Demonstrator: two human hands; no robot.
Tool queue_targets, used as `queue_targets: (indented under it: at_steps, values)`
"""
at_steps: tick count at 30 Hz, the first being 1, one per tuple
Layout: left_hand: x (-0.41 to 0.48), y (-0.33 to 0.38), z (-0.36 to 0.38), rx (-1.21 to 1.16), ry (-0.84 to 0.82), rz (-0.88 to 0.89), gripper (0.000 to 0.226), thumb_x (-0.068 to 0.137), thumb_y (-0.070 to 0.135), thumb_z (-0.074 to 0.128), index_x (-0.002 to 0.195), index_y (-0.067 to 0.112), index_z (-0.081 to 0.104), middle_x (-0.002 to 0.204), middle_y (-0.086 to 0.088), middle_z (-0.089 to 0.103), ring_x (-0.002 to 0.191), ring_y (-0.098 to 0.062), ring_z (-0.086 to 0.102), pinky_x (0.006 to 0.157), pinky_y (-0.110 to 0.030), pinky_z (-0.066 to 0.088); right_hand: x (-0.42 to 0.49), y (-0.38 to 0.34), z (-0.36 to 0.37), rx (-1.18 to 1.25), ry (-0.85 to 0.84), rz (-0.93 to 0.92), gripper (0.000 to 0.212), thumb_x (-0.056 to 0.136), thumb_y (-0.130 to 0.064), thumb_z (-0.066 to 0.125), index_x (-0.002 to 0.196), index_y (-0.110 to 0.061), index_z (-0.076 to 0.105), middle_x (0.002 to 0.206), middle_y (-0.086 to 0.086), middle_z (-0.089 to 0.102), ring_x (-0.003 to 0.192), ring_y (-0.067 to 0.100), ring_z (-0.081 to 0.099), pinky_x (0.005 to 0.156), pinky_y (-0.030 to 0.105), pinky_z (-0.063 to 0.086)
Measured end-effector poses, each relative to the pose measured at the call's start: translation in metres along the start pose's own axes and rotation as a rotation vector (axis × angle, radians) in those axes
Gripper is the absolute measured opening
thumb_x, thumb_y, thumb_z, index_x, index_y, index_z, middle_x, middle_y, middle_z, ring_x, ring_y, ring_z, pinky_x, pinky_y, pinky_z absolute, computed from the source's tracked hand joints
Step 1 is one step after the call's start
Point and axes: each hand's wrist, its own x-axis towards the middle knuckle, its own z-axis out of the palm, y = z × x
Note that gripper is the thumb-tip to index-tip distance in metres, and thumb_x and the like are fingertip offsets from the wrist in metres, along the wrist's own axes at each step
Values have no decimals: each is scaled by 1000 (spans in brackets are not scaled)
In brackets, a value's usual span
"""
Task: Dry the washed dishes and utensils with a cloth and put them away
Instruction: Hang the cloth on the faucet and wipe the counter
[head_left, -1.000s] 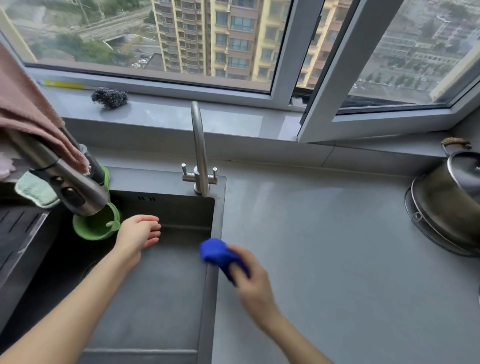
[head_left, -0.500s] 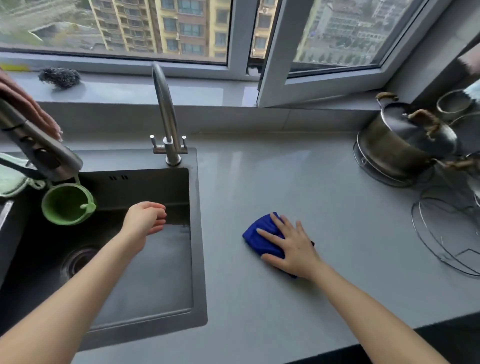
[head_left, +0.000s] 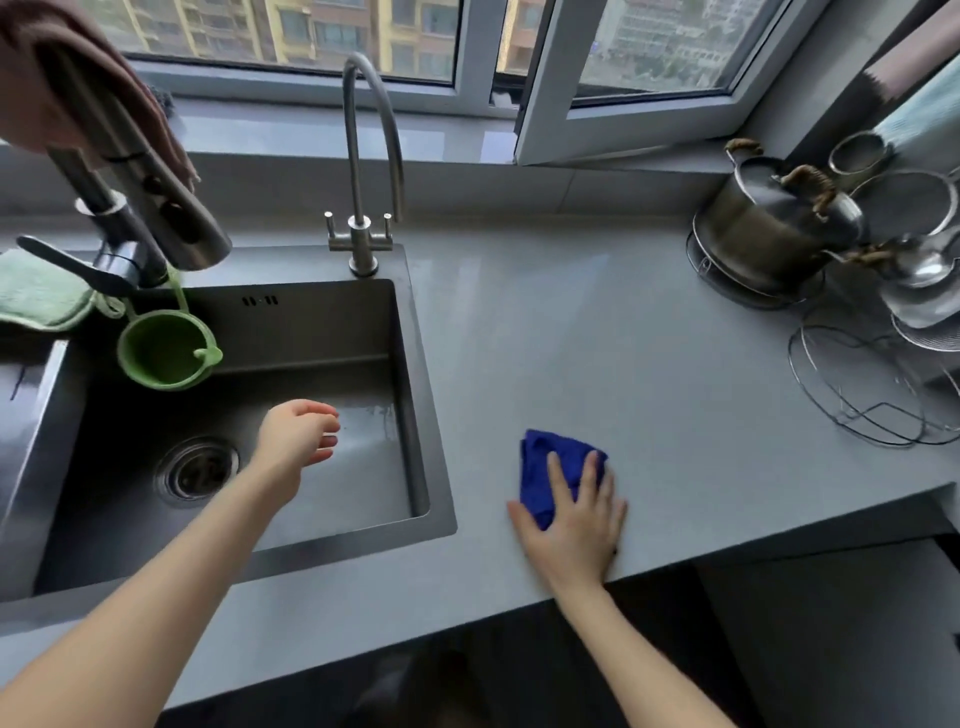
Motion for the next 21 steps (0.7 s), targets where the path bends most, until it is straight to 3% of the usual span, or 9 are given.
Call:
queue_targets:
  at_steps: [4, 7, 9, 11, 14, 16, 18, 19, 21]
  values:
    - [-6, 11, 26, 23, -18, 32, 16, 93, 2, 48, 102, 5, 60, 98, -14, 63, 91, -26, 60, 71, -30, 51, -40, -64, 6, 27, -120, -524, 65, 84, -64, 42, 143, -40, 33, 156, 8, 26, 141, 36, 26, 113, 58, 23]
    - [-1, 21, 42, 42, -56, 59, 19, 92, 3, 50, 108, 5, 61, 100, -13, 62, 93, -25, 60, 71, -29, 51, 1, -5, -3, -3, -128, -776, 63, 78, -48, 51, 140, -43, 37, 154, 5, 32, 137, 31, 38, 109, 59, 25]
    - [5, 25, 51, 71, -76, 67, 24, 92, 3, 51, 114, 5, 60, 104, -11, 61, 96, -25, 59, 77, -32, 50, 48, 62, -10, 28, -90, -517, 65, 73, -45, 48, 137, -42, 42, 151, 6, 36, 133, 29, 44, 105, 59, 33]
    - [15, 27, 60, 91, -89, 71, 29, 93, 5, 51, 121, 6, 57, 109, -9, 58, 100, -24, 57, 79, -32, 48, 91, 133, -24, 25, -11, -53, 67, 73, -53, 35, 137, -36, 48, 151, 10, 36, 133, 30, 43, 103, 56, 34]
    - [32, 31, 76, 85, -99, 59, 39, 94, 9, 53, 132, 6, 49, 122, -10, 56, 104, -21, 53, 81, -31, 47, 146, 177, -40, 45, -10, 511, 65, 88, -58, 31, 147, -29, 35, 158, 13, 16, 143, 35, 19, 112, 54, 16]
    - [48, 36, 87, 92, -77, 32, 45, 94, 11, 54, 137, 7, 43, 129, -11, 53, 108, -23, 53, 82, -32, 48, 186, 149, -40, 93, 18, 741, 61, 94, -50, 38, 149, -27, 28, 158, 18, 6, 141, 45, 10, 113, 60, 6]
    - [63, 44, 96, 84, -34, -10, 43, 93, 10, 52, 135, 7, 46, 125, -13, 56, 104, -26, 56, 84, -36, 51, 221, 92, -27, 92, 6, 689, 59, 94, -47, 37, 149, -25, 30, 157, 21, 8, 139, 51, 11, 112, 61, 8]
    - [71, 49, 101, 60, -12, -37, 35, 92, 9, 50, 127, 6, 54, 118, -14, 59, 98, -27, 57, 85, -38, 53, 231, 60, -15, 70, 37, 536, 58, 93, -47, 36, 146, -24, 37, 156, 22, 16, 137, 51, 19, 110, 61, 14]
    - [85, 59, 107, 10, 47, -92, 18, 91, 5, 46, 88, 8, 63, 96, -15, 61, 87, -29, 57, 83, -40, 53, 224, -8, 10, 28, 121, 84, 61, 82, -49, 38, 137, -25, 52, 148, 24, 36, 129, 51, 38, 104, 63, 29]
